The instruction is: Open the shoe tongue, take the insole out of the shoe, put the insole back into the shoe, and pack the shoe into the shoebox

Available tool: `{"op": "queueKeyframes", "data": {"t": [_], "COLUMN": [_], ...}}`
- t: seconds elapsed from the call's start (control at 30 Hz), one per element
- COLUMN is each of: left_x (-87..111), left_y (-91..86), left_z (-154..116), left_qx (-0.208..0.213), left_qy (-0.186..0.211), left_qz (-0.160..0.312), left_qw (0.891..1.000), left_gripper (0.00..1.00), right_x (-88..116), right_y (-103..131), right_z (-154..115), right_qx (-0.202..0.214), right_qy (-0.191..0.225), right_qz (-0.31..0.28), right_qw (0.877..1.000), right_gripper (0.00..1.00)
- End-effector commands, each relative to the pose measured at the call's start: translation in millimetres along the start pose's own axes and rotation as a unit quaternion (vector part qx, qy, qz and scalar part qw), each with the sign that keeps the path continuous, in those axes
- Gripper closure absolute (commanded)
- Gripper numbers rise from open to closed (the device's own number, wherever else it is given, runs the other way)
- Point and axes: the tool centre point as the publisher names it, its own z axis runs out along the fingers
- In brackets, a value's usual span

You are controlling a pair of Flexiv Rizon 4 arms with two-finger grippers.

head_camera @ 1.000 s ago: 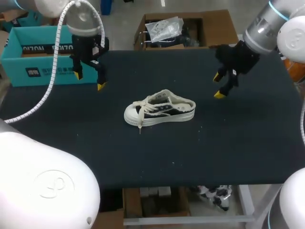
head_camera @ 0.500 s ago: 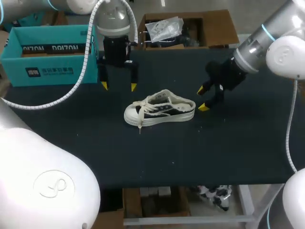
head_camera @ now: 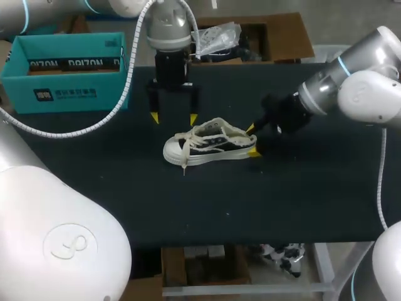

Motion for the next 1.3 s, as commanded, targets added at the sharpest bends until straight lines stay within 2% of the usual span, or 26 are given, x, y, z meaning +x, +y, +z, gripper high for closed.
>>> {"op": "queueKeyframes", "data": {"t": [0.03, 0.23, 0.43, 0.77, 0.9, 1.3], "left_x": [9.3, 11.6, 15.4, 23.7, 26.4, 31.0], "left_y": [-0.1, 1.6, -0.9, 4.5, 6.2, 3.8], "left_z": [2.8, 2.6, 4.6, 1.7, 2.0, 5.6], "left_qx": [-0.003, -0.004, -0.01, -0.011, -0.01, -0.013], "left_qy": [-0.012, -0.015, -0.016, -0.021, -0.026, -0.025], "left_qz": [0.002, 0.004, 0.008, 0.014, 0.012, 0.011], "left_qw": [1.0, 1.0, 1.0, 1.0, 1.0, 1.0], "left_gripper": [0.0, 0.0, 0.0, 0.0, 0.0, 0.0], "right_x": [-6.8, 8.5, 6.1, -33.0, -42.5, -34.6], "right_y": [-1.6, 13.9, 12.2, -3.0, -3.4, -8.3], "right_z": [5.4, -18.2, -31.1, -10.2, -2.1, 19.2], "right_qx": [-0.014, 0.0, 0.006, -0.02, -0.029, -0.042], "right_qy": [-0.004, -0.024, -0.035, -0.008, 0.0, 0.028], "right_qz": [-0.003, -0.014, -0.02, -0.023, -0.026, -0.026], "right_qw": [1.0, 1.0, 0.999, 0.999, 0.999, 0.998], "right_gripper": [0.0, 0.0, 0.0, 0.0, 0.0, 0.0]}}
